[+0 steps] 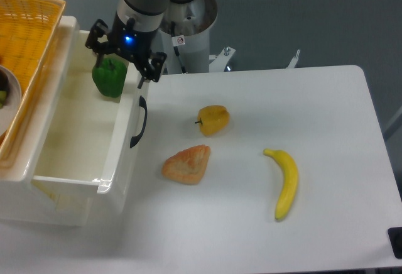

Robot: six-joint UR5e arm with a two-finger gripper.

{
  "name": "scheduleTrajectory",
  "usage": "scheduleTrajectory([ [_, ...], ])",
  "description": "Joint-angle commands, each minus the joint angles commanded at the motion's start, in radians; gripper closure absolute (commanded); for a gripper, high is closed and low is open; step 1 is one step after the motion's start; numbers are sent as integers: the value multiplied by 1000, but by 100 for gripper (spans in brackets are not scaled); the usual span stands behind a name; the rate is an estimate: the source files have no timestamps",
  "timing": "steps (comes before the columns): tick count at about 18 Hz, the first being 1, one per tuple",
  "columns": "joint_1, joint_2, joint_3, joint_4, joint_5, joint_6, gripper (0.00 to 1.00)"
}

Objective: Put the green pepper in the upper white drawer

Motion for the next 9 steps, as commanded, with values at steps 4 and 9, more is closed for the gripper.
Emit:
scheduleTrajectory([
  [4, 34, -2, 2, 6, 89, 115, 0],
  [9, 84, -18, 2, 49, 166, 268, 0],
])
